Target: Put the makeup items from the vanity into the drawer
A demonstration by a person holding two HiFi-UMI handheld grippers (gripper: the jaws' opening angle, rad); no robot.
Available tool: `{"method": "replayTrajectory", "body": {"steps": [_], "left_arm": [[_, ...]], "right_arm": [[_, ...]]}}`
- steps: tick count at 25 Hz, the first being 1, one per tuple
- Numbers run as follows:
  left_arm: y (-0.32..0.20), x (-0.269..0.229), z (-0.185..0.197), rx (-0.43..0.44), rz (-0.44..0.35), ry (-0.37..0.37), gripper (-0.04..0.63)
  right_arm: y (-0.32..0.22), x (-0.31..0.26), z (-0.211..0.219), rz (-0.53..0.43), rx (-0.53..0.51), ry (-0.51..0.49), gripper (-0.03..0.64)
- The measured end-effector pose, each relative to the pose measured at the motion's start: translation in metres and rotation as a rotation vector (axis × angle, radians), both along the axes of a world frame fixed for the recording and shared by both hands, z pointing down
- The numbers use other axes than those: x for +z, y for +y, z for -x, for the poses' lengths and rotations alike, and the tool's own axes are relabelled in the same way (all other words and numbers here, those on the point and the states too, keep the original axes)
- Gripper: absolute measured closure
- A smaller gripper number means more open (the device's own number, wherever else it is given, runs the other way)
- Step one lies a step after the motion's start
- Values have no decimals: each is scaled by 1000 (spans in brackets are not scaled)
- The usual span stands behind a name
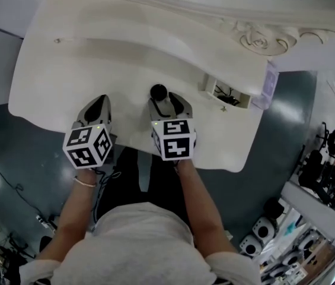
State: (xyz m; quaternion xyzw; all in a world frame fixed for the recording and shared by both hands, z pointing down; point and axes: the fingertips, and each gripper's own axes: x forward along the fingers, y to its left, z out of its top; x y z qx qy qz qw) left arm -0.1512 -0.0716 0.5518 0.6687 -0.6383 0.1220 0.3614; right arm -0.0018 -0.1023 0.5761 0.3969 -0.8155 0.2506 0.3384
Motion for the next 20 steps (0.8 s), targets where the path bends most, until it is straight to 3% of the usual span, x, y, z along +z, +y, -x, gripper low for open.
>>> {"method": "replayTrajectory", "body": {"steps": [12,20], "left_arm": [[-2,12,2,6,17,22,592],[-5,12,1,9,13,16,592]], "right_arm": [[-8,12,1,3,21,82,400],[-8,11,0,28,33,78,402]]}}
